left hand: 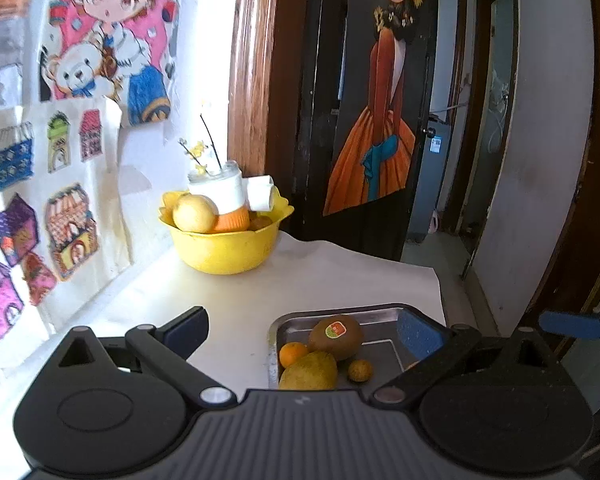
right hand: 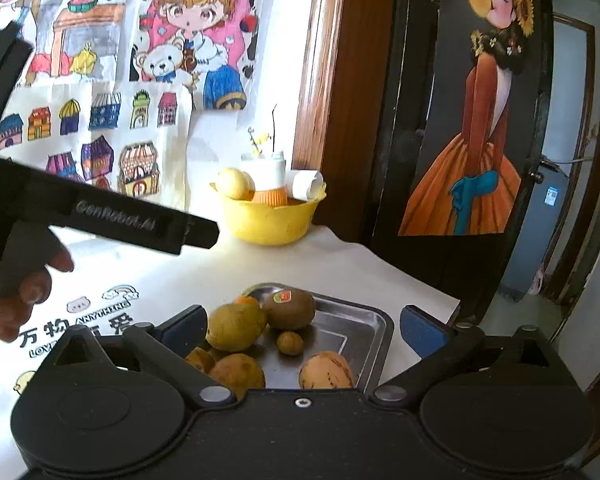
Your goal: Organize fruits
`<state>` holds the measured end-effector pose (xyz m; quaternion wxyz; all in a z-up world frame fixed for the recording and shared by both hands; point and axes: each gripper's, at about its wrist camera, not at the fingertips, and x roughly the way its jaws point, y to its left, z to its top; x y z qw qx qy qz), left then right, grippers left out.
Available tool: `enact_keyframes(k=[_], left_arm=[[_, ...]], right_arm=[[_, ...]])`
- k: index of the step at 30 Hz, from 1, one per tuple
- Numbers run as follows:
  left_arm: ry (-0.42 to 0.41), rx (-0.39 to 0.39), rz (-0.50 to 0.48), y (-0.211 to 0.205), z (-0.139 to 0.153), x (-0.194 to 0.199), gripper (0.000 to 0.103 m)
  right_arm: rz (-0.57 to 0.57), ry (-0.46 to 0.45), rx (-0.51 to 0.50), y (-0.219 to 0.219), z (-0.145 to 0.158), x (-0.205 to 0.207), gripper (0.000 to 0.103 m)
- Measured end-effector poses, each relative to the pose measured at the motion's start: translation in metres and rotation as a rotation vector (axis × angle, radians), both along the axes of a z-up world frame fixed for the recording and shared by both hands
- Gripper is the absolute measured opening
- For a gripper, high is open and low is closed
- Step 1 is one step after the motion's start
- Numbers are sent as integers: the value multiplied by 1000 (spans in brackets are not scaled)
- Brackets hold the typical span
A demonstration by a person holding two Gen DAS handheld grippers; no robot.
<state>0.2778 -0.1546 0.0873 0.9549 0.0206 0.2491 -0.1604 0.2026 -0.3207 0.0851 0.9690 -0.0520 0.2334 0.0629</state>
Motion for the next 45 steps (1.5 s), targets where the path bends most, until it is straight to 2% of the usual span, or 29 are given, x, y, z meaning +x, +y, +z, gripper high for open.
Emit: enact_keyframes(k=[11,19,27,34,45], left_arm=[[-46,-35,75,34,12,-34,102],[-62,-44,126,60,9,-55,102],[-30,-80,189,84,-3,-72,102],[-15,-119,242,104,-8,-81,103],[-14,-104,285,117,-16,-90,103]], right_arm=[[-25,-17,25,14,12,-21,102],[-49,-8,71,22,15,-38,102],[-67,4,104,34,14,-57,102],[-110,0,187,33,11,-67,102],[-176,-31,223,35,8,-72,102]])
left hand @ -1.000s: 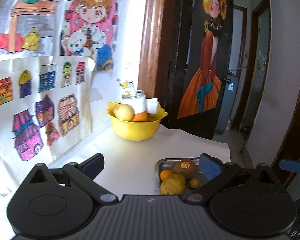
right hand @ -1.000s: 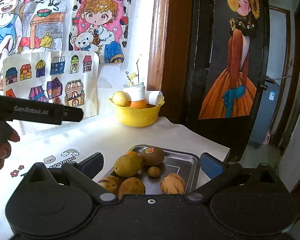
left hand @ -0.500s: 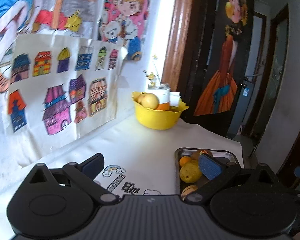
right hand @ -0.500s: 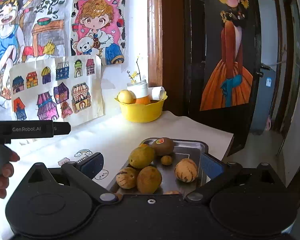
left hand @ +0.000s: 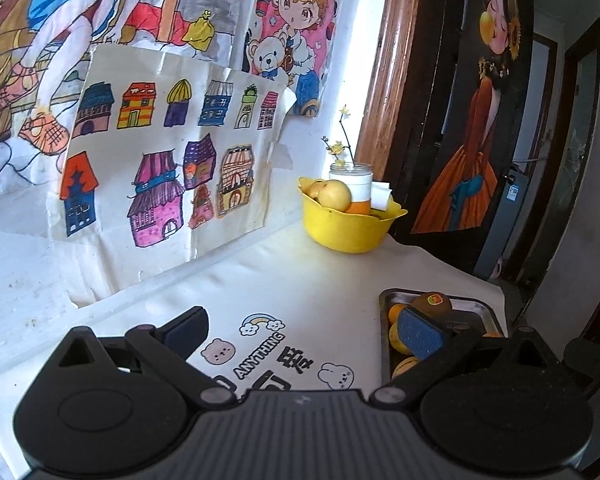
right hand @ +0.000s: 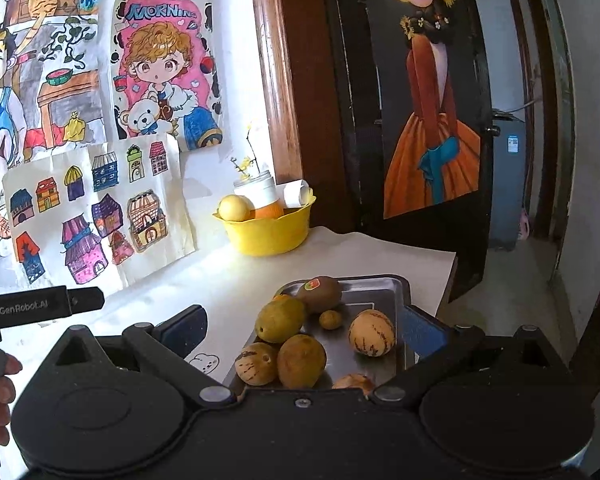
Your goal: Organize fruits
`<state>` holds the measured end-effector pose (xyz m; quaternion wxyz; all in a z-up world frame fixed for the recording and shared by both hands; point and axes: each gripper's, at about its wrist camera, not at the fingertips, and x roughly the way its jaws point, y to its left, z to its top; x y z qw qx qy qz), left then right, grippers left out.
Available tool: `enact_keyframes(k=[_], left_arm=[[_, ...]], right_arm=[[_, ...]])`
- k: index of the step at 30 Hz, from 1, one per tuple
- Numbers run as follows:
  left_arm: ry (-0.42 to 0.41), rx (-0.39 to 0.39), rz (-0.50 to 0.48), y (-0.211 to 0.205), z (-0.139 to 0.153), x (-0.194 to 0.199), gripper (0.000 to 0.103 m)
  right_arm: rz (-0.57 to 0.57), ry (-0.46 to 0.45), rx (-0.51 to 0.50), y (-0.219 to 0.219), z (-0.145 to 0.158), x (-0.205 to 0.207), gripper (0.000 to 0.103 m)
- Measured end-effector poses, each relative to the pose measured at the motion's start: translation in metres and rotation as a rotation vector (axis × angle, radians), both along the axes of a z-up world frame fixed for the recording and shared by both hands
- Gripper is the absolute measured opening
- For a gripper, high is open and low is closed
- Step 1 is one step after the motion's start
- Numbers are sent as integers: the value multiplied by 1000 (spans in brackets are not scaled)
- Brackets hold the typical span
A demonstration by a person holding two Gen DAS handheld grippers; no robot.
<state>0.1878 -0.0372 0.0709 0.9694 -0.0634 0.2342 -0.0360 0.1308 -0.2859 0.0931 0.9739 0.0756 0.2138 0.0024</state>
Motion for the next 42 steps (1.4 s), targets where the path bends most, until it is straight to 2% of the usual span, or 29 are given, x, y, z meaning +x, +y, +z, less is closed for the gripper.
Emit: enact_keyframes(k=[21,42], left_arm=[[-25,48,34,7,-16,-28,103],[-26,59,46,24,-44,-67,103]], right_arm=[[-51,-76,-62,20,-8,-27,102],[-79,-71,-71,42,-36,-58,102]])
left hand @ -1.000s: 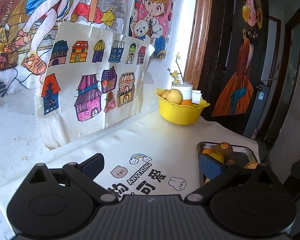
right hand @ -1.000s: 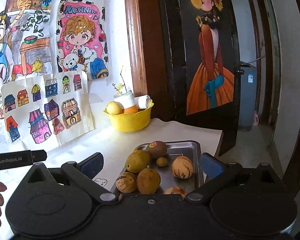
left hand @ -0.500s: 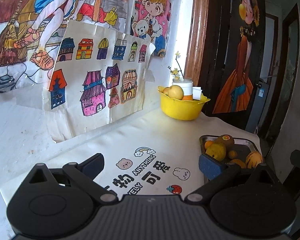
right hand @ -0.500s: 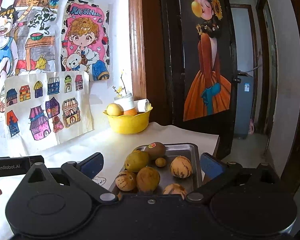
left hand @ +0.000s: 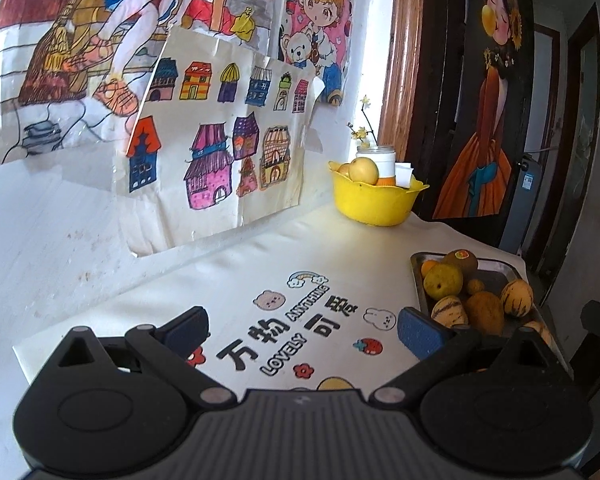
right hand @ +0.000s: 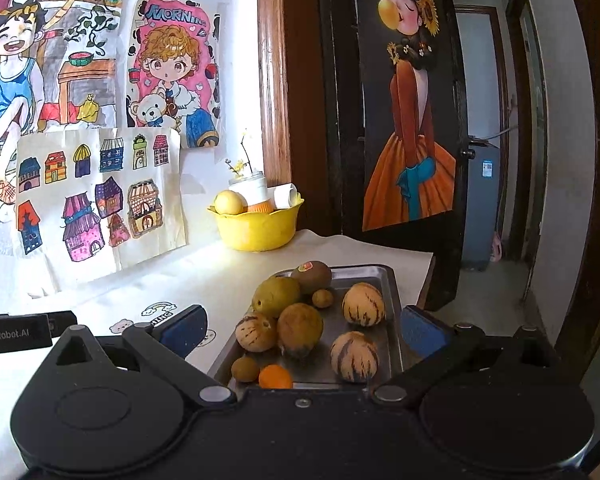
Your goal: Organize fruits
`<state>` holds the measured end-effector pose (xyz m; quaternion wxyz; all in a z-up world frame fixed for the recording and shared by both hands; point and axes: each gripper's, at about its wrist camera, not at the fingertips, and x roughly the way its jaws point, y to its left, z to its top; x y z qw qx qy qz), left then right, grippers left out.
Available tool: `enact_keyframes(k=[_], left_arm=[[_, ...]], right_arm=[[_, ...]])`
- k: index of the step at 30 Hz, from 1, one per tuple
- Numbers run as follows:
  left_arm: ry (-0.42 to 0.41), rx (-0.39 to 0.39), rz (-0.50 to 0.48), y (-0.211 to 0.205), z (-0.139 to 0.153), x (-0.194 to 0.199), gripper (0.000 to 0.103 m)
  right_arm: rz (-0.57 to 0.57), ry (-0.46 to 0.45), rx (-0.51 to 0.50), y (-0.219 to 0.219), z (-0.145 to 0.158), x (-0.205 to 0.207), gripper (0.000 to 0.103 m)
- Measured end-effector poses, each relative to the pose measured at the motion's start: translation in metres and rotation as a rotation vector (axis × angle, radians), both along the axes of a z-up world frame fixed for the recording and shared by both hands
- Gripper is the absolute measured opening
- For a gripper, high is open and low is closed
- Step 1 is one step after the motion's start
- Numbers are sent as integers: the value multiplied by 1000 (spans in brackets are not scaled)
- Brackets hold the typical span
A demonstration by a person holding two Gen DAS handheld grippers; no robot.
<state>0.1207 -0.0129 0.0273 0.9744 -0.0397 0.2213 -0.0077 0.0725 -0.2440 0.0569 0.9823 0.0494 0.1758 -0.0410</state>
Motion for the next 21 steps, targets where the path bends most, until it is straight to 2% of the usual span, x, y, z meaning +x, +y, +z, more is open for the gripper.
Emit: enact_keyframes(k=[12,21], left_arm=[[-11,31,-19,4,-9,-20,103],[1,4,-20,11,-20,-38,103]], right_arm=[[-3,-15,-6,9,-8,-17,102],[-7,15,15,12,-25,-34,102]])
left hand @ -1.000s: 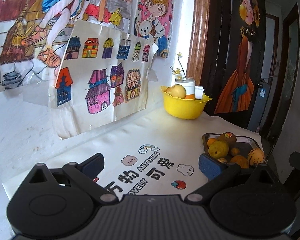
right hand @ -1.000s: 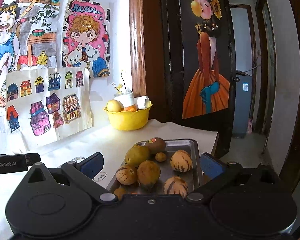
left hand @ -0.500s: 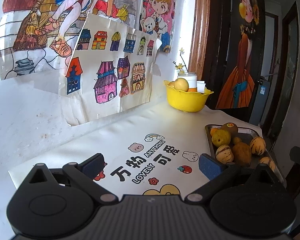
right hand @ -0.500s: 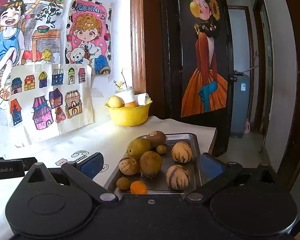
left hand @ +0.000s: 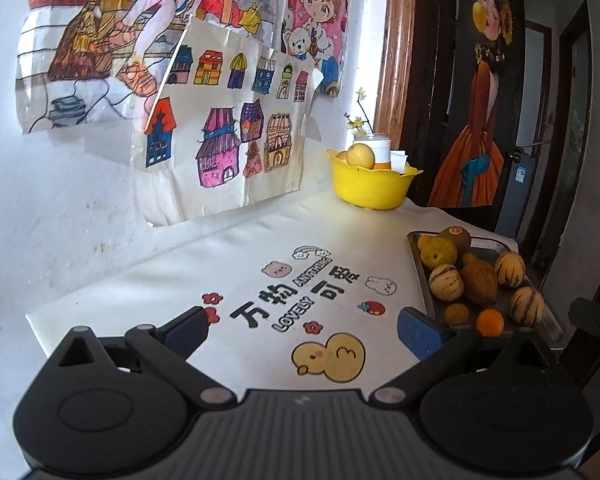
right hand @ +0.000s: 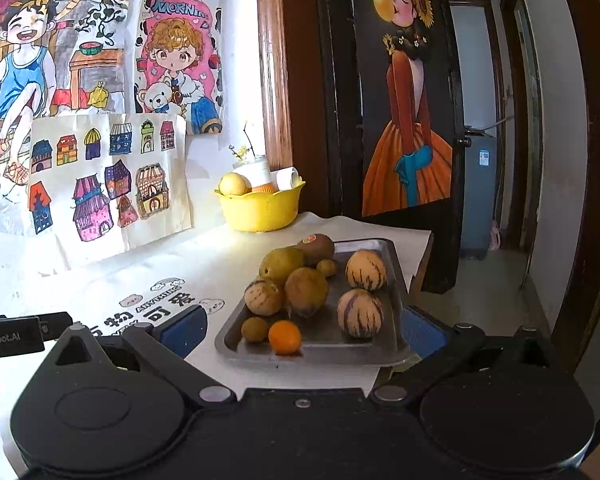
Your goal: Organize fruits
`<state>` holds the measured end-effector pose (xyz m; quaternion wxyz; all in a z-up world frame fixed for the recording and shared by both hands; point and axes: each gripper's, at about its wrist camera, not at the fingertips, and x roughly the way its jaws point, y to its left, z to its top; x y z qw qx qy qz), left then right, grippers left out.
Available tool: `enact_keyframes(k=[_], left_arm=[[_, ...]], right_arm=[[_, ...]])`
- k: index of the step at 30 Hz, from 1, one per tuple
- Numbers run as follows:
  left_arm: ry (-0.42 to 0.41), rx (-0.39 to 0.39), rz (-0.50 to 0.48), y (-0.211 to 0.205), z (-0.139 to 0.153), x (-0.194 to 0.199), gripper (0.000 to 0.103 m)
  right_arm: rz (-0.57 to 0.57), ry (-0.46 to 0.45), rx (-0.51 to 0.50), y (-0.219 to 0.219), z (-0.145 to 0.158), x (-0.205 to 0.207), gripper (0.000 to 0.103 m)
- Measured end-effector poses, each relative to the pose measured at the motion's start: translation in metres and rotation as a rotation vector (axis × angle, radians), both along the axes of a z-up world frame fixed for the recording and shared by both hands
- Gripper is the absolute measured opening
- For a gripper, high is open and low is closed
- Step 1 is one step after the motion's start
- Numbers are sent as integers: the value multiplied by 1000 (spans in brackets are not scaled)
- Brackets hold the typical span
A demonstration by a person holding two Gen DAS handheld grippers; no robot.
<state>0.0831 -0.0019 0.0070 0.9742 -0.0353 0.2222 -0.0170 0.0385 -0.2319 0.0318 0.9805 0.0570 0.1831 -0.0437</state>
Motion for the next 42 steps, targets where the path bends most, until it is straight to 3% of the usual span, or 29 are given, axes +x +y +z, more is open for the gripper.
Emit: enact_keyframes(k=[22,42], left_arm=[[31,9,11,17,-29,-18,103],[2,10,-21,23,-40,-31,103]], right_arm=[[60,4,-28,20,-24,-13,102],[68,-8,-45,25,-44,-24,102]])
